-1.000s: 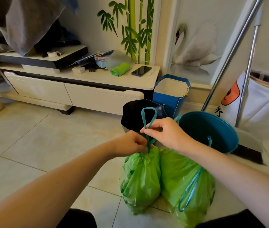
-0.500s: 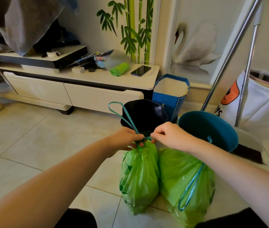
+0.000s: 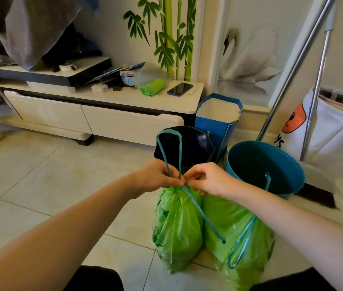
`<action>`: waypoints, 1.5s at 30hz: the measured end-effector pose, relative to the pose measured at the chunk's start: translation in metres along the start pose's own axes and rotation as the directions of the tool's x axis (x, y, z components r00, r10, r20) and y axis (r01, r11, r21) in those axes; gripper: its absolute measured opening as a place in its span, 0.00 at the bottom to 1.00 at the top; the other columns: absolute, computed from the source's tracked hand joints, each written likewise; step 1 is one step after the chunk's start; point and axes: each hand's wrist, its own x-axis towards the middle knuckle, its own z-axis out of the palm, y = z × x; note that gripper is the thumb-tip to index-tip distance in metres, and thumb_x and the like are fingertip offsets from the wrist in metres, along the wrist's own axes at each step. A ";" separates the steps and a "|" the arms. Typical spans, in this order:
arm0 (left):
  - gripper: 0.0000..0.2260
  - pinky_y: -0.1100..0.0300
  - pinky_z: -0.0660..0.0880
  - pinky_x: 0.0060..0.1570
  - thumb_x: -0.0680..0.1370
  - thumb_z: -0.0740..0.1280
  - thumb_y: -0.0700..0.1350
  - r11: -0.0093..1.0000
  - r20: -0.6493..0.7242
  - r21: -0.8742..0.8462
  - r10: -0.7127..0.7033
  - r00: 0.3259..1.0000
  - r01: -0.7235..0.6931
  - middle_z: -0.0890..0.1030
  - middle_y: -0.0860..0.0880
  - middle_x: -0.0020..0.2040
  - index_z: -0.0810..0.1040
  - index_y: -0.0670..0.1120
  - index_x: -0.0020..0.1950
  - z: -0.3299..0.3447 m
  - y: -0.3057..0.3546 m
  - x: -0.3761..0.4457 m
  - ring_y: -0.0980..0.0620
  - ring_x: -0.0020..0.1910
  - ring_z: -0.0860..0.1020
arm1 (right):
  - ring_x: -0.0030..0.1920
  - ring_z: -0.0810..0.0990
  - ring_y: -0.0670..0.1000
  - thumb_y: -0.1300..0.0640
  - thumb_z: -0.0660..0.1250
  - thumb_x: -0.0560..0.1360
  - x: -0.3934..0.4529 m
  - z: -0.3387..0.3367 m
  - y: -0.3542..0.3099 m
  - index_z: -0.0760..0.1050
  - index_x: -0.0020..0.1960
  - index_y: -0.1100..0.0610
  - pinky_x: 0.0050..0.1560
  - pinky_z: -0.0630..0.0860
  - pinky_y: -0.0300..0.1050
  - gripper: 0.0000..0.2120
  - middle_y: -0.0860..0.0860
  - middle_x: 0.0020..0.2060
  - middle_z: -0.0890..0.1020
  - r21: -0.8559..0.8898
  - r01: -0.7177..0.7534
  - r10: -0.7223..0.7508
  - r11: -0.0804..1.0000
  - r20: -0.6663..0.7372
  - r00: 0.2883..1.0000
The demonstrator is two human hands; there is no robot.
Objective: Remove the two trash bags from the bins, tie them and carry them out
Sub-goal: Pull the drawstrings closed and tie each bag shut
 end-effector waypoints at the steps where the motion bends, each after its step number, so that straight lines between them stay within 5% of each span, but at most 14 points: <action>1: 0.05 0.58 0.77 0.51 0.72 0.73 0.37 1.000 -0.006 0.025 0.010 1.000 -0.010 0.84 0.50 0.42 0.83 0.37 0.44 0.000 0.000 0.000 0.56 0.44 0.80 | 0.39 0.78 0.47 0.61 0.68 0.74 0.001 0.005 -0.001 0.79 0.50 0.52 0.35 0.77 0.39 0.07 0.47 0.40 0.79 0.015 0.015 -0.014 1.000 -0.004 1.000; 4: 0.02 0.66 0.76 0.46 0.71 0.74 0.38 0.996 -0.028 0.089 0.032 0.999 -0.030 0.84 0.50 0.40 0.85 0.44 0.42 -0.002 0.000 0.001 0.59 0.41 0.81 | 0.35 0.75 0.41 0.60 0.70 0.72 0.006 0.014 -0.001 0.77 0.46 0.48 0.34 0.72 0.36 0.08 0.47 0.41 0.78 -0.007 0.063 -0.064 0.998 -0.046 0.997; 9: 0.05 0.69 0.76 0.44 0.70 0.75 0.39 0.973 -0.059 0.200 0.134 0.989 -0.119 0.85 0.47 0.44 0.85 0.40 0.44 -0.005 0.000 0.001 0.56 0.43 0.81 | 0.36 0.74 0.39 0.57 0.70 0.73 0.010 0.013 0.002 0.77 0.41 0.47 0.37 0.67 0.35 0.05 0.44 0.39 0.80 -0.031 0.060 -0.061 0.998 -0.043 0.997; 15: 0.05 0.50 0.80 0.51 0.70 0.75 0.39 0.928 -0.052 0.316 0.223 0.973 -0.196 0.85 0.44 0.45 0.85 0.42 0.44 -0.007 -0.008 0.007 0.49 0.46 0.83 | 0.39 0.76 0.42 0.55 0.70 0.73 0.010 0.011 0.001 0.78 0.43 0.50 0.42 0.71 0.37 0.01 0.45 0.39 0.80 -0.113 0.041 -0.046 0.993 -0.047 0.998; 18: 0.04 0.49 0.80 0.48 0.70 0.75 0.39 0.859 -0.063 0.452 0.299 0.952 -0.240 0.85 0.44 0.43 0.84 0.42 0.43 -0.005 -0.006 0.008 0.48 0.43 0.83 | 0.34 0.75 0.38 0.56 0.69 0.73 0.009 0.010 0.001 0.77 0.41 0.50 0.35 0.69 0.30 0.03 0.43 0.36 0.78 -0.118 0.048 -0.052 0.992 -0.034 0.998; 23: 0.06 0.61 0.71 0.36 0.66 0.73 0.33 0.701 -0.065 0.631 0.475 0.877 -0.333 0.81 0.43 0.41 0.80 0.39 0.41 0.008 -0.007 0.007 0.51 0.38 0.75 | 0.27 0.74 0.37 0.58 0.68 0.74 0.010 0.012 -0.001 0.80 0.44 0.56 0.31 0.68 0.31 0.03 0.47 0.34 0.79 -0.055 0.047 -0.048 0.997 -0.002 0.999; 31: 0.05 0.51 0.75 0.33 0.70 0.68 0.36 0.513 0.019 0.691 0.691 0.723 -0.509 0.75 0.47 0.40 0.74 0.43 0.42 0.008 -0.023 0.004 0.48 0.35 0.75 | 0.34 0.79 0.48 0.57 0.66 0.76 0.008 0.010 0.003 0.77 0.53 0.58 0.36 0.76 0.43 0.07 0.49 0.35 0.81 0.156 -0.053 0.050 0.986 0.025 0.998; 37: 0.06 0.49 0.75 0.32 0.72 0.69 0.37 0.517 0.023 0.677 0.696 0.717 -0.523 0.75 0.49 0.41 0.74 0.46 0.44 0.006 -0.028 0.004 0.47 0.36 0.75 | 0.36 0.76 0.47 0.58 0.69 0.74 0.007 0.011 0.002 0.78 0.50 0.53 0.33 0.74 0.39 0.06 0.49 0.38 0.79 0.091 -0.044 0.036 0.995 0.087 0.996; 45: 0.05 0.52 0.76 0.36 0.75 0.69 0.45 0.592 -0.012 0.605 0.675 0.738 -0.532 0.79 0.48 0.41 0.78 0.44 0.42 0.000 -0.028 0.004 0.51 0.39 0.78 | 0.34 0.76 0.44 0.59 0.69 0.73 0.007 -0.005 -0.005 0.78 0.40 0.53 0.33 0.74 0.37 0.04 0.48 0.34 0.79 0.126 -0.005 0.013 0.992 -0.058 0.998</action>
